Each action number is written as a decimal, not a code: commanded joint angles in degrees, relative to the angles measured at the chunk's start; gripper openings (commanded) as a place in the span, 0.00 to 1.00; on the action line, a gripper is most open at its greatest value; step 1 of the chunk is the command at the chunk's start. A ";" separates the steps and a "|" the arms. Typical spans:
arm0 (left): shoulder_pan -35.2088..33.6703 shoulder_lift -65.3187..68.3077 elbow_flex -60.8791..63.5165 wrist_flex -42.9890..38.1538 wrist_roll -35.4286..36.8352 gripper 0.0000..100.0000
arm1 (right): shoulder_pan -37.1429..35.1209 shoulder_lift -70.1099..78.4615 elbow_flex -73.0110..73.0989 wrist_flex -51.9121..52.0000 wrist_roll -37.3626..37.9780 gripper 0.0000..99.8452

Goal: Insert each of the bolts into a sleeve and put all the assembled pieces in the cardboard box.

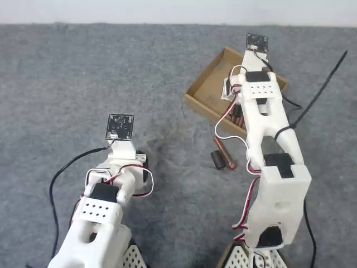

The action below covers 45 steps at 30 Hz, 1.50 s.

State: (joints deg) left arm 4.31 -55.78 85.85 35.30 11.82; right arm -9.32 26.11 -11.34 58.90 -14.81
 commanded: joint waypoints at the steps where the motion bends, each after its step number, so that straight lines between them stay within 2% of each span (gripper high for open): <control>1: -0.26 -0.62 -0.84 -1.05 -0.62 0.01 | -2.68 -1.63 -4.40 1.71 -0.70 0.02; 7: -0.26 -0.62 -0.84 -1.05 -0.62 0.01 | -3.47 -0.40 -4.40 1.27 -0.70 0.02; 12: -0.26 -0.62 -0.84 -1.05 -0.62 0.01 | -3.30 1.36 -4.13 1.98 -0.70 0.16; 14: -0.26 -0.62 -0.84 -1.05 -0.62 0.01 | -3.21 1.63 -4.31 3.56 -0.70 0.18; 28: -0.26 -0.62 -0.84 -1.05 -0.62 0.01 | -0.40 -9.01 -5.36 5.67 -0.53 0.06; 45: -0.26 -0.62 -0.84 -1.05 -0.62 0.01 | -1.19 -13.85 -5.27 39.08 -0.26 0.04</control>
State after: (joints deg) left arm 4.31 -55.78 85.85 35.30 11.82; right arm -9.67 17.23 -13.63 92.40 -14.81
